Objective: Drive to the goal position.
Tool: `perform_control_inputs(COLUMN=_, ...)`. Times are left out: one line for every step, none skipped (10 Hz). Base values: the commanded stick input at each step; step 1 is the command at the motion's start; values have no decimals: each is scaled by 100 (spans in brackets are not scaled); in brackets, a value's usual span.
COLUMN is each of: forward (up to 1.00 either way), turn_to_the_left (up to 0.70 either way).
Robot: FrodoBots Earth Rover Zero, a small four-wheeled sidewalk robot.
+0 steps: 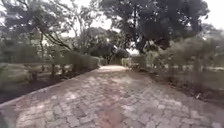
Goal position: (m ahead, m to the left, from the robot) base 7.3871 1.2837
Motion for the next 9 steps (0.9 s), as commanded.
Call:
perform_control_inputs(forward=85, turn_to_the_left=0)
perform_control_inputs(forward=85, turn_to_the_left=0)
perform_control_inputs(forward=85, turn_to_the_left=0)
perform_control_inputs(forward=85, turn_to_the_left=0)
perform_control_inputs(forward=85, turn_to_the_left=0)
perform_control_inputs(forward=85, turn_to_the_left=0)
perform_control_inputs(forward=85, turn_to_the_left=0)
perform_control_inputs(forward=85, turn_to_the_left=0)
perform_control_inputs(forward=85, turn_to_the_left=0)
